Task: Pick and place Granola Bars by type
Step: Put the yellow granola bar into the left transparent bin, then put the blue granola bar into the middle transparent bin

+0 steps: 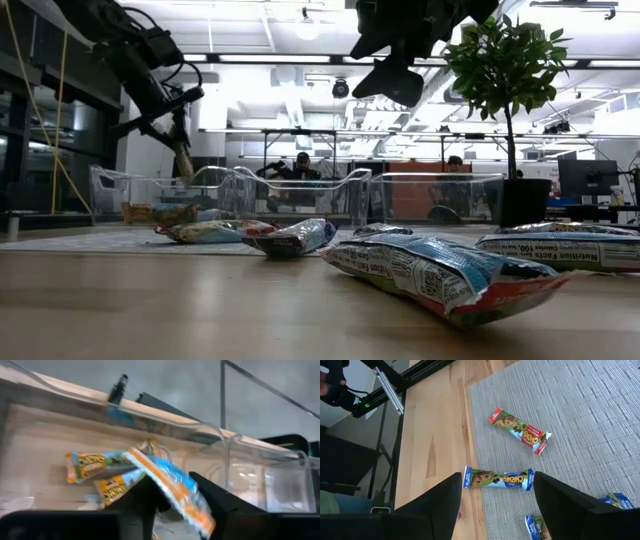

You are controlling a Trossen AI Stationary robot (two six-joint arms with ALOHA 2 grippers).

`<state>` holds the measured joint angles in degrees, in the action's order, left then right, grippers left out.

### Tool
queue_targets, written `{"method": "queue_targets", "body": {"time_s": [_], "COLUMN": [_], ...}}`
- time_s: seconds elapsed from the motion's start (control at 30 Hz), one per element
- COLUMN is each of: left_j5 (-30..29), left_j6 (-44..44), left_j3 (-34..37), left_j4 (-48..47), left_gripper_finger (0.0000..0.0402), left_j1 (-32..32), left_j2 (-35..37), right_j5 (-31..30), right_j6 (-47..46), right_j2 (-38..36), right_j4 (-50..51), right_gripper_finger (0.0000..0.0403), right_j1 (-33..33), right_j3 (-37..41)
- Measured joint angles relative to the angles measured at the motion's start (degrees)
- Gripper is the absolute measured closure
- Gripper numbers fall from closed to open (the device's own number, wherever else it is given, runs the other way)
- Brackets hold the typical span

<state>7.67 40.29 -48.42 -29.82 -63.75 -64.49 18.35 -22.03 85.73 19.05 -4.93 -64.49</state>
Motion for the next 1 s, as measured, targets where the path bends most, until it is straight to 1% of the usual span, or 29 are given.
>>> {"method": "queue_targets", "body": {"time_s": [0.23, 0.33, 0.4, 0.47, 0.53, 0.57, 0.67, 0.77, 0.83, 0.87, 0.93, 1.0], "left_j5": [5.1, 10.3, 16.1, 23.5, 30.9, 33.2, 37.2, 41.7, 42.5, 41.9, 38.4, 33.1], "left_j6": [0.0, -0.2, -1.7, -3.4, -3.9, -4.0, -6.8, -14.1, -18.3, -20.1, -23.5, -26.3], "left_j3": [0.0, 0.0, 0.1, 0.1, 0.1, 0.0, 0.0, 0.0, 0.0, 0.0, 0.1, 0.1], "left_j4": [0.8, 4.4, 8.7, 13.6, 17.0, 17.5, 15.5, 9.3, 3.7, 0.9, -5.2, -10.7], "left_gripper_finger": [0.0188, 0.0159, 0.0149, 0.0146, 0.0145, 0.0145, 0.0145, 0.0145, 0.0145, 0.0145, 0.0145, 0.0145], "left_j1": [0.0, 0.0, 0.0, 0.0, 0.2, 0.6, 2.8, 5.8, 9.1, 11.3, 16.3, 21.8], "left_j2": [0.0, 0.1, 0.4, 1.2, 2.2, 2.8, 4.8, 7.1, 8.5, 9.0, 10.2, 11.3], "right_j5": [0.4, 0.6, 0.7, 0.8, 0.9, 0.9, 0.3, 0.2, 0.2, 0.2, 0.2, 0.2], "right_j6": [0.5, 0.8, 1.2, 1.4, 1.5, 1.5, 1.5, 1.5, 1.4, 1.2, 1.2, 2.0], "right_j2": [0.0, 0.0, 0.0, 0.0, 0.0, 0.0, 0.0, 0.0, 0.0, 0.0, 0.0, 0.0], "right_j4": [0.0, 0.0, 0.0, 0.0, 0.0, 0.0, 0.0, 0.0, 0.0, 0.0, 0.1, 0.8], "right_gripper_finger": [0.0171, 0.0171, 0.0171, 0.0171, 0.0171, 0.0171, 0.0171, 0.0171, 0.0171, 0.0171, 0.0171, 0.0171], "right_j1": [0.0, 0.0, 0.0, 0.0, 0.0, 0.0, -0.1, -0.1, -0.1, -0.1, -0.1, -0.1], "right_j3": [0.0, 0.0, 0.0, 0.0, 0.0, 0.0, 0.0, 0.0, 0.0, 0.0, 0.0, 0.0]}}
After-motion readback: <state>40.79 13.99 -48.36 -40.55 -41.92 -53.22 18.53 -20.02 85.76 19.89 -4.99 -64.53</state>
